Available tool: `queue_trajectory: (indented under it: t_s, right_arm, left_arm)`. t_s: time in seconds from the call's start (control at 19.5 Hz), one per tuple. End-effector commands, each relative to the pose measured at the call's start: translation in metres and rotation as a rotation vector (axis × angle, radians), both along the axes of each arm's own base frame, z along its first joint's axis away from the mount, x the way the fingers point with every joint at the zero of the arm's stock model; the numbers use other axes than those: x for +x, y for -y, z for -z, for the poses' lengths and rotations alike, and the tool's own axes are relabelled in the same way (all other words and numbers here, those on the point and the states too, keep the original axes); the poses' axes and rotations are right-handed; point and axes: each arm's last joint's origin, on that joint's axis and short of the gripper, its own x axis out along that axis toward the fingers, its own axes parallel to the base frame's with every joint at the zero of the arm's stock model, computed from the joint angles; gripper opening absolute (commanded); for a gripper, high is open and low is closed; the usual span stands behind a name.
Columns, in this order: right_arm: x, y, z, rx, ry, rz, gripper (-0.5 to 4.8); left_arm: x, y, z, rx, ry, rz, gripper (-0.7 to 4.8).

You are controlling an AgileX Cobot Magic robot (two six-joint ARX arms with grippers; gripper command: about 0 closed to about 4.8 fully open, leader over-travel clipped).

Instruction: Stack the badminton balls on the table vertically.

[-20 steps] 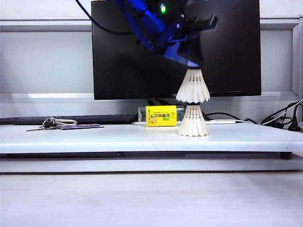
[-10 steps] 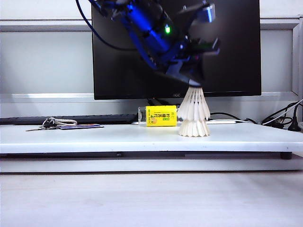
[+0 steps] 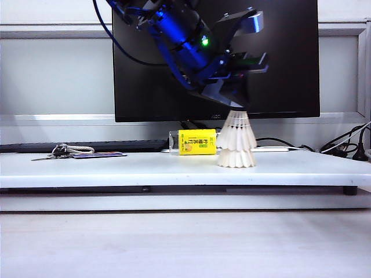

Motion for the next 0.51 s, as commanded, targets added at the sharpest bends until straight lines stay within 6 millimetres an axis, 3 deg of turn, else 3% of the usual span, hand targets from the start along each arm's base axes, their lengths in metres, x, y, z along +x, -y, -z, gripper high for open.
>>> queue_trajectory:
  t_s: [0.05,0.36,0.51]
  right_arm:
    - [0.000,0.000,-0.003,-0.001,0.017,0.001,1.98]
    - [0.000,0.000,-0.003,-0.001,0.017,0.001,1.98]
    - [0.000,0.000,-0.003,-0.001,0.017,0.002,1.98]
  left_arm:
    - [0.004,-0.003,-0.004,-0.024,0.011,-0.019,3.79]
    - [0.009,-0.007,-0.007,-0.044,0.011,-0.043,3.82]
    - [0.009,-0.007,-0.025,-0.067,0.035,-0.041,3.84]
